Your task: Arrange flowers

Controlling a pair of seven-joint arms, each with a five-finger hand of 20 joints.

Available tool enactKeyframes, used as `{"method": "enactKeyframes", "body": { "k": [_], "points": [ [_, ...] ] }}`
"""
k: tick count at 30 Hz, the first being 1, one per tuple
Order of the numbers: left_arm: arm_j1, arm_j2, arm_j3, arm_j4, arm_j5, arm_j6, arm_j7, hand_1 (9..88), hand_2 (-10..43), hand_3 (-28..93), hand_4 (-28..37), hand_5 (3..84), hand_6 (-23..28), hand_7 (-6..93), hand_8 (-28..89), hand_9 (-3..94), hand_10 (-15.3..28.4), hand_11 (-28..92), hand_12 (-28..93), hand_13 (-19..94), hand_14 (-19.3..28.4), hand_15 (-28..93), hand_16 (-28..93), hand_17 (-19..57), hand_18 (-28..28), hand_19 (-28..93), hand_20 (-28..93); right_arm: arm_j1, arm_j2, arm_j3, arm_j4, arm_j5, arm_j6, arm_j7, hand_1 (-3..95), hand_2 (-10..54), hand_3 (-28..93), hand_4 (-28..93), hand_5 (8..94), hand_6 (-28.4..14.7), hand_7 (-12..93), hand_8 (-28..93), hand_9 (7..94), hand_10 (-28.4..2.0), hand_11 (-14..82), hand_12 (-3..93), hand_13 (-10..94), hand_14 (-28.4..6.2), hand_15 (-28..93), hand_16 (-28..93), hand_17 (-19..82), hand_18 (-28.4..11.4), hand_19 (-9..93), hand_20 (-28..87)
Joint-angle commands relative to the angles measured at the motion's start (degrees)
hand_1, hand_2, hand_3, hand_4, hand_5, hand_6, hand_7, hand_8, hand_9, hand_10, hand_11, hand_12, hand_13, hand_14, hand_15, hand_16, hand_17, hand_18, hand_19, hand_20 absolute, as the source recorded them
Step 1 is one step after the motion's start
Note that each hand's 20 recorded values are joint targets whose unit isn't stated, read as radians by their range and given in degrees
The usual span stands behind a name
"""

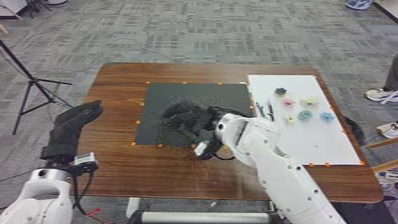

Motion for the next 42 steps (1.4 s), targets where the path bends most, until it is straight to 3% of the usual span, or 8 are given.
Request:
{"method": "enactKeyframes", "body": {
  "k": [1, 8, 22, 36, 42],
  "points": [
    [-0.1, -0.20, 0.12, -0.20, 0.19, -0.36, -0.53, 25.1, -6.2, 70, -21.0, 46.7, 2.7, 16.9, -8, 45.8, 12.8, 19, 10, 33, 16.4, 14, 1, -0.8, 9.8, 0, 12, -1.0, -0.8, -1.5, 2.2, -2.6, 2.9, -2.9, 17.7, 18.0, 71, -11, 31.9, -5.9, 17, -9, 59.0, -13.7, 7.4, 7.3, 85, -9.0, 78, 30, 44, -27.9, 91, 45],
    [-0.6, -0.30, 0.63, 0.04, 0.22, -0.68, -0.45, 25.1, -6.1, 70, -21.1, 46.8, 2.7, 16.8, -8, 45.8, 12.8, 19, 10, 33, 16.4, 14, 1, -0.8, 9.8, 0, 12, -0.7, -1.9, -1.1, 4.4, -7.1, 4.4, -5.4, 17.4, 18.2, 73, -11, 28.8, -5.5, 18, -9, 53.0, -12.5, 6.5, 6.3, 83, -9.9, 80, 30, 43, -28.1, 91, 45],
    [-0.5, -0.69, 0.62, -0.01, 0.07, -0.32, 0.24, 25.0, -6.1, 70, -21.2, 46.7, 2.7, 16.7, -8, 45.8, 12.8, 19, 10, 33, 16.5, 14, 1, -0.9, 9.8, 0, 12, -0.1, -2.3, -1.2, 6.4, -14.8, 7.0, -7.2, 17.0, 17.3, 74, -12, 29.1, -4.7, 19, -10, 51.7, -12.3, 6.8, 6.1, 82, -10.6, 81, 29, 41, -28.3, 89, 47],
    [-0.5, -0.82, 1.10, -0.06, -0.03, -0.03, 0.33, 25.0, -6.1, 70, -21.0, 46.6, 2.6, 16.8, -8, 45.8, 12.8, 19, 10, 33, 16.5, 14, 1, -0.9, 9.8, 0, 12, 0.2, -2.0, -1.4, 5.8, -10.3, 8.6, -6.3, 16.8, 16.3, 73, -12, 29.9, -4.8, 20, -10, 51.7, -12.9, 6.9, 6.1, 82, -10.7, 81, 28, 41, -28.4, 89, 47],
    [-0.4, -0.62, 0.78, -0.16, 0.07, 0.03, 0.15, 25.0, -6.2, 70, -21.0, 46.7, 2.7, 16.8, -8, 45.8, 12.8, 19, 10, 33, 16.5, 14, 1, -0.9, 9.8, 0, 12, 0.1, 0.7, -1.0, 1.3, -0.8, 9.2, -4.3, 17.1, 15.3, 72, -11, 35.0, -4.0, 20, -10, 56.1, -13.0, 7.9, 6.7, 82, -10.4, 82, 28, 42, -28.2, 90, 47]
  ]
}}
